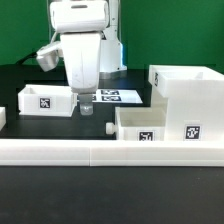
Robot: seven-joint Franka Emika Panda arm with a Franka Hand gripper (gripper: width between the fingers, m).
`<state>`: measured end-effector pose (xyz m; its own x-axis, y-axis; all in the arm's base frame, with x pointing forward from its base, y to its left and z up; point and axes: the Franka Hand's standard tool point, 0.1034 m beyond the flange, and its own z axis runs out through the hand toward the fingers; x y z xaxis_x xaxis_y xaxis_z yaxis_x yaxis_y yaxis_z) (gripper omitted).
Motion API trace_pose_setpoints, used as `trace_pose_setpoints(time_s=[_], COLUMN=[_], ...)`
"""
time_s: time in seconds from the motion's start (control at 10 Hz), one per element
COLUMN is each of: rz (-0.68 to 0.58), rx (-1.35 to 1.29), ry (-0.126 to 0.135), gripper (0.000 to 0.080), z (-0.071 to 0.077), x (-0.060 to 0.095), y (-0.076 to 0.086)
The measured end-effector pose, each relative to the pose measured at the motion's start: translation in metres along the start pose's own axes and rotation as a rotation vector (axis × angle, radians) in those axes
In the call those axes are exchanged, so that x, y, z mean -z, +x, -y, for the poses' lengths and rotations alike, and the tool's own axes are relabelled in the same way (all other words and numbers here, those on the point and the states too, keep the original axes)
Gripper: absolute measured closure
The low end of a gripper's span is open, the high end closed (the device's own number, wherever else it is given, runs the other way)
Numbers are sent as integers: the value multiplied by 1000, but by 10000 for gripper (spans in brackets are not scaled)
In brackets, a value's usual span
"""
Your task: Assemble drawer
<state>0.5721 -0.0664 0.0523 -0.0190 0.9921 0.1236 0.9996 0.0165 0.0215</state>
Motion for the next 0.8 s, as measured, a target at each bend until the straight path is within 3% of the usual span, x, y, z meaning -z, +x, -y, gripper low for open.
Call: trace_pose_setpoints(time_s=[0.1,0.8], rz=[-36,-87], rx=[-17,1], ry=[0,20], gripper=[150,150], z=[-3,-15], x=[-1,-33], y=[-6,32])
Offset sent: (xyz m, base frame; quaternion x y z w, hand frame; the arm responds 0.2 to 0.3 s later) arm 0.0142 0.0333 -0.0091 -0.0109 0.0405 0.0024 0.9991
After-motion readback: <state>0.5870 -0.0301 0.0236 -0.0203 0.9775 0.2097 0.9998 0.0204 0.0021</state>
